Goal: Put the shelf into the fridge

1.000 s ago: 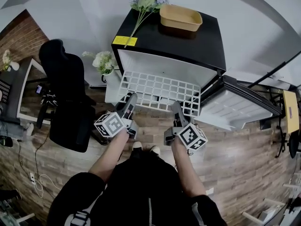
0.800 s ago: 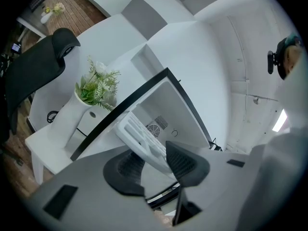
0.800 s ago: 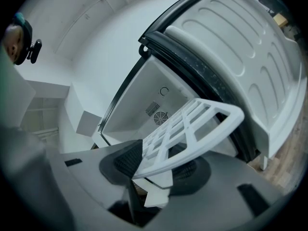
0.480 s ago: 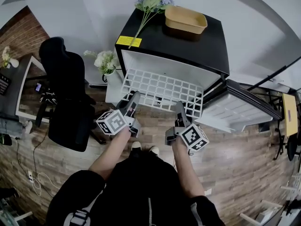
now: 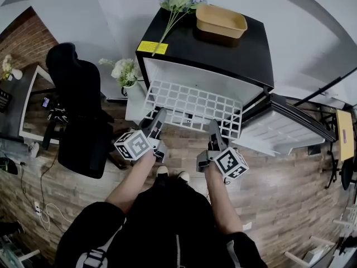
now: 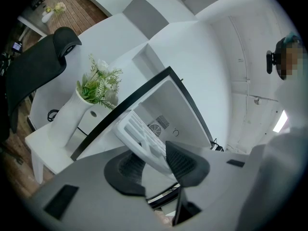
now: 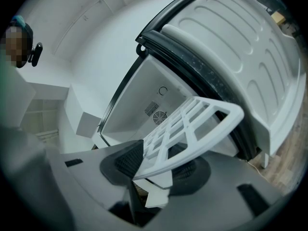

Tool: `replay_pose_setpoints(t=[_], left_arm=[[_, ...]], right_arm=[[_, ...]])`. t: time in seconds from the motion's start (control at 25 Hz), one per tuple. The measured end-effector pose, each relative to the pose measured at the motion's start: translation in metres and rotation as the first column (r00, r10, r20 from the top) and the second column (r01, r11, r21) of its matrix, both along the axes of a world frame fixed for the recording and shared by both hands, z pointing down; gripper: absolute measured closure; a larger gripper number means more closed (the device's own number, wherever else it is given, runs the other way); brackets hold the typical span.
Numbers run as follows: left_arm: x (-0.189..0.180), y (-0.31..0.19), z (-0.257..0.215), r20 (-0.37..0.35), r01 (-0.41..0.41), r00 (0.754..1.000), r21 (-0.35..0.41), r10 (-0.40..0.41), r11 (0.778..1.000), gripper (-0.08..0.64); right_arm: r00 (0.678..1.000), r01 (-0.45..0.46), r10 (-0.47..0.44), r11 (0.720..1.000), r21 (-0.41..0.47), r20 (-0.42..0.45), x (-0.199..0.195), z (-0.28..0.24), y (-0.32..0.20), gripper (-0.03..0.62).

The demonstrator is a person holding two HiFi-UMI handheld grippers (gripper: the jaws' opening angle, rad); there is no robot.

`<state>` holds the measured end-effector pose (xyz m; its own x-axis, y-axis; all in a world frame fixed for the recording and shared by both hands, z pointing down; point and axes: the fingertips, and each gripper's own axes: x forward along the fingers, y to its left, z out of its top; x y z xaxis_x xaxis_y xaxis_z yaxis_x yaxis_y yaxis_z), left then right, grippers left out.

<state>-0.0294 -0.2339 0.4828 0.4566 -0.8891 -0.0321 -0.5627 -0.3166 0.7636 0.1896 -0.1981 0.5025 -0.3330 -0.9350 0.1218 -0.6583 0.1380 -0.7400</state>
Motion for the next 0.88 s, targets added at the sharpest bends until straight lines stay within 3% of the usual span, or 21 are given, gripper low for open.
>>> replay_pose_setpoints(t=[0.88], left_arm=[[0.004,-0.022,0.004,-0.024,0.012,1.000,-0.029,-0.013,1.000,0.411]], right_arm=[[1.000,0.003,-0.003,1.000,-0.011,-0.010,0.006,-0.001,-0.026,0.430]])
